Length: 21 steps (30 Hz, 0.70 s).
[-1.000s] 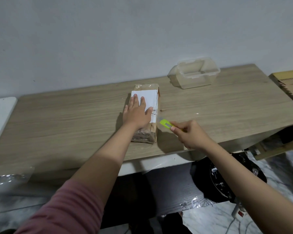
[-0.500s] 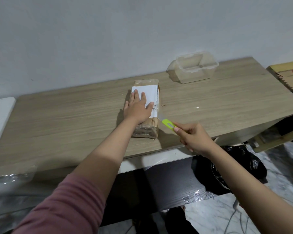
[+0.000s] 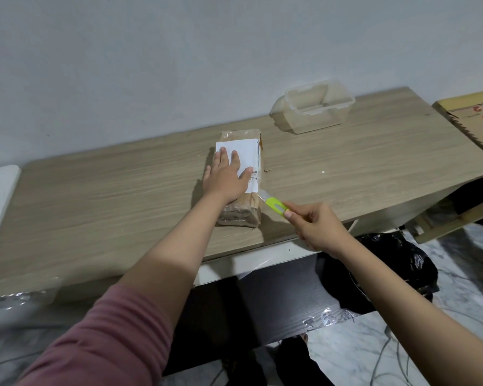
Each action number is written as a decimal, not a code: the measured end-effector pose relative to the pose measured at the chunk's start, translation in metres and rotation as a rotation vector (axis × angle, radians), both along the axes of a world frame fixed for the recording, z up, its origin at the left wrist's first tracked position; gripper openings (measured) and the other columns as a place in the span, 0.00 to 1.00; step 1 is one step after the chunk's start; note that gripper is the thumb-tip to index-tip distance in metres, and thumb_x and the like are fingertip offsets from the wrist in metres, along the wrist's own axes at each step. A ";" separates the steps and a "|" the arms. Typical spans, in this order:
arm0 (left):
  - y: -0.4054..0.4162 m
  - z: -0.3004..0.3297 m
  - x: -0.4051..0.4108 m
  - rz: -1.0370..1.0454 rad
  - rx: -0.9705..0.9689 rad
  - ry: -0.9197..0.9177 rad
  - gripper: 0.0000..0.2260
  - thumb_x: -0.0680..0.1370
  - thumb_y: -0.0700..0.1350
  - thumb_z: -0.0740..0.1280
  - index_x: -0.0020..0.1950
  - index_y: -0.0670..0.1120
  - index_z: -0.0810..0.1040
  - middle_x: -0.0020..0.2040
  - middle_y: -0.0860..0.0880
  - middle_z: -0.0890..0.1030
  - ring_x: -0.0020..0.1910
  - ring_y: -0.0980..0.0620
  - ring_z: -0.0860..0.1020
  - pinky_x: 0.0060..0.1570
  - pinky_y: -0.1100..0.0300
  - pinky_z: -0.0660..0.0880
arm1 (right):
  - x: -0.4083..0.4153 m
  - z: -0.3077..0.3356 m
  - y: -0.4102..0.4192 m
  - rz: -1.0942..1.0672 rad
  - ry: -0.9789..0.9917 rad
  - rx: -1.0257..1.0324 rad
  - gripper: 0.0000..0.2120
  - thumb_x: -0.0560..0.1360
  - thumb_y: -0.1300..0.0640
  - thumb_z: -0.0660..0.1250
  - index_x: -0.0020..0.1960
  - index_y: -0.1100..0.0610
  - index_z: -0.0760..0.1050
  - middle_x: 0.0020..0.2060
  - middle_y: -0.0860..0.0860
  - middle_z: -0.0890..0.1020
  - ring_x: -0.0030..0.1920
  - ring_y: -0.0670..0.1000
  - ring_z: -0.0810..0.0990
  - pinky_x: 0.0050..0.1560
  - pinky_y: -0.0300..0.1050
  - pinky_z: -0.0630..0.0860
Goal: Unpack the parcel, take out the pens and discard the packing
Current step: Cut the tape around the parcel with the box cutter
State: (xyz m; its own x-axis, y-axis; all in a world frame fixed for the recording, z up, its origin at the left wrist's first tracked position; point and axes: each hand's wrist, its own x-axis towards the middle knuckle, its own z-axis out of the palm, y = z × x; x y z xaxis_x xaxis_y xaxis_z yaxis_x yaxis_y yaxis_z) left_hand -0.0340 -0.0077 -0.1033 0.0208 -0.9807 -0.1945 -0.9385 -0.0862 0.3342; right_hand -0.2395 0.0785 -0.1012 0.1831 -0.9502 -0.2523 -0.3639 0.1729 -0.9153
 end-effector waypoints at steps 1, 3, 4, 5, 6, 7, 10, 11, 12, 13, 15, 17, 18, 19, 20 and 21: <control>0.000 0.000 -0.001 -0.005 -0.001 -0.011 0.29 0.80 0.60 0.48 0.78 0.48 0.47 0.79 0.46 0.42 0.77 0.50 0.40 0.75 0.47 0.45 | -0.001 0.001 0.001 0.008 0.015 -0.004 0.13 0.78 0.54 0.64 0.61 0.48 0.78 0.17 0.44 0.66 0.20 0.48 0.62 0.19 0.34 0.61; 0.000 0.001 -0.003 -0.010 -0.001 -0.018 0.29 0.80 0.60 0.48 0.78 0.48 0.47 0.79 0.46 0.42 0.77 0.50 0.40 0.75 0.47 0.45 | -0.003 0.006 0.003 0.027 0.041 -0.019 0.14 0.78 0.54 0.64 0.62 0.48 0.77 0.16 0.44 0.68 0.21 0.49 0.63 0.20 0.35 0.62; 0.000 0.001 -0.003 -0.009 -0.001 -0.016 0.29 0.80 0.60 0.48 0.78 0.48 0.47 0.79 0.46 0.42 0.77 0.50 0.40 0.75 0.46 0.45 | -0.004 0.008 0.005 0.040 0.050 -0.031 0.14 0.78 0.54 0.64 0.63 0.48 0.76 0.15 0.44 0.69 0.21 0.49 0.64 0.20 0.35 0.62; 0.000 0.001 -0.003 -0.007 -0.001 -0.014 0.29 0.80 0.60 0.48 0.78 0.48 0.48 0.79 0.46 0.42 0.77 0.50 0.40 0.74 0.46 0.45 | -0.005 0.009 0.007 0.051 0.061 -0.043 0.14 0.78 0.54 0.64 0.63 0.48 0.75 0.16 0.44 0.70 0.21 0.49 0.64 0.20 0.35 0.63; 0.000 0.001 -0.003 -0.004 -0.002 -0.012 0.29 0.80 0.60 0.48 0.78 0.48 0.48 0.79 0.46 0.42 0.77 0.50 0.40 0.74 0.46 0.45 | -0.005 0.009 0.009 0.060 0.072 -0.050 0.14 0.78 0.55 0.64 0.63 0.48 0.76 0.16 0.44 0.69 0.20 0.49 0.64 0.20 0.34 0.63; 0.000 0.001 -0.003 -0.004 -0.004 -0.013 0.29 0.80 0.60 0.48 0.78 0.48 0.48 0.79 0.46 0.42 0.77 0.50 0.40 0.74 0.46 0.45 | -0.005 0.008 0.011 0.062 0.073 -0.047 0.13 0.78 0.55 0.64 0.62 0.48 0.77 0.17 0.44 0.68 0.19 0.48 0.63 0.21 0.34 0.63; 0.000 0.002 -0.004 -0.007 -0.008 -0.017 0.29 0.80 0.60 0.48 0.78 0.48 0.48 0.79 0.45 0.42 0.77 0.49 0.40 0.74 0.46 0.45 | -0.005 0.001 0.018 0.040 0.024 -0.022 0.13 0.78 0.55 0.64 0.61 0.49 0.78 0.22 0.48 0.64 0.22 0.50 0.61 0.23 0.36 0.62; 0.000 0.002 -0.004 -0.007 -0.008 -0.018 0.29 0.80 0.60 0.48 0.78 0.48 0.48 0.79 0.45 0.42 0.77 0.49 0.40 0.74 0.46 0.45 | -0.006 0.001 0.018 0.040 0.018 -0.020 0.13 0.78 0.55 0.64 0.61 0.49 0.78 0.23 0.50 0.63 0.24 0.50 0.61 0.23 0.37 0.62; 0.001 0.002 -0.004 -0.006 -0.008 -0.020 0.29 0.80 0.60 0.48 0.78 0.48 0.48 0.79 0.45 0.42 0.77 0.49 0.40 0.74 0.46 0.45 | -0.006 0.001 0.019 0.045 0.017 -0.020 0.13 0.78 0.55 0.64 0.61 0.48 0.78 0.24 0.51 0.63 0.24 0.50 0.62 0.24 0.38 0.62; 0.001 0.002 -0.004 -0.005 -0.009 -0.022 0.29 0.80 0.60 0.48 0.78 0.48 0.48 0.79 0.45 0.42 0.77 0.49 0.41 0.74 0.46 0.45 | -0.006 0.003 0.019 0.051 0.016 -0.021 0.13 0.78 0.55 0.64 0.61 0.48 0.78 0.24 0.51 0.63 0.23 0.50 0.61 0.23 0.38 0.62; 0.001 0.003 -0.004 -0.007 -0.008 -0.024 0.29 0.80 0.60 0.48 0.78 0.48 0.47 0.79 0.45 0.42 0.77 0.49 0.40 0.74 0.47 0.45 | -0.007 0.006 0.019 0.060 0.017 -0.019 0.13 0.78 0.55 0.64 0.62 0.47 0.77 0.23 0.51 0.63 0.21 0.50 0.61 0.21 0.37 0.63; 0.001 0.002 -0.004 -0.010 -0.009 -0.023 0.29 0.80 0.60 0.48 0.78 0.48 0.47 0.79 0.45 0.42 0.77 0.49 0.40 0.74 0.47 0.45 | -0.008 0.007 0.018 0.067 0.024 -0.015 0.13 0.78 0.55 0.64 0.62 0.47 0.77 0.22 0.50 0.64 0.21 0.50 0.62 0.20 0.37 0.63; 0.001 0.002 -0.004 -0.011 -0.011 -0.022 0.29 0.80 0.60 0.48 0.78 0.48 0.47 0.79 0.45 0.42 0.77 0.49 0.40 0.74 0.47 0.45 | -0.008 0.007 0.018 0.065 0.023 -0.008 0.13 0.78 0.55 0.64 0.62 0.48 0.77 0.22 0.50 0.64 0.21 0.50 0.62 0.20 0.37 0.63; 0.002 0.002 -0.004 -0.011 -0.012 -0.021 0.29 0.80 0.60 0.48 0.78 0.48 0.47 0.79 0.45 0.42 0.77 0.49 0.40 0.74 0.47 0.45 | -0.007 0.006 0.018 0.060 0.014 0.001 0.13 0.78 0.56 0.64 0.62 0.48 0.78 0.21 0.49 0.64 0.20 0.50 0.62 0.20 0.36 0.63; 0.002 0.002 -0.004 -0.011 -0.013 -0.020 0.29 0.80 0.60 0.48 0.78 0.47 0.47 0.79 0.45 0.42 0.77 0.49 0.40 0.74 0.47 0.45 | -0.004 0.005 0.018 0.049 -0.001 0.011 0.13 0.78 0.56 0.64 0.61 0.49 0.78 0.21 0.49 0.64 0.20 0.49 0.62 0.20 0.36 0.62; 0.002 0.002 -0.004 -0.012 -0.013 -0.019 0.29 0.80 0.60 0.48 0.78 0.47 0.47 0.79 0.45 0.42 0.77 0.49 0.40 0.74 0.47 0.45 | -0.001 0.003 0.018 0.031 -0.022 0.019 0.13 0.78 0.57 0.64 0.61 0.48 0.78 0.21 0.48 0.64 0.19 0.48 0.62 0.20 0.35 0.62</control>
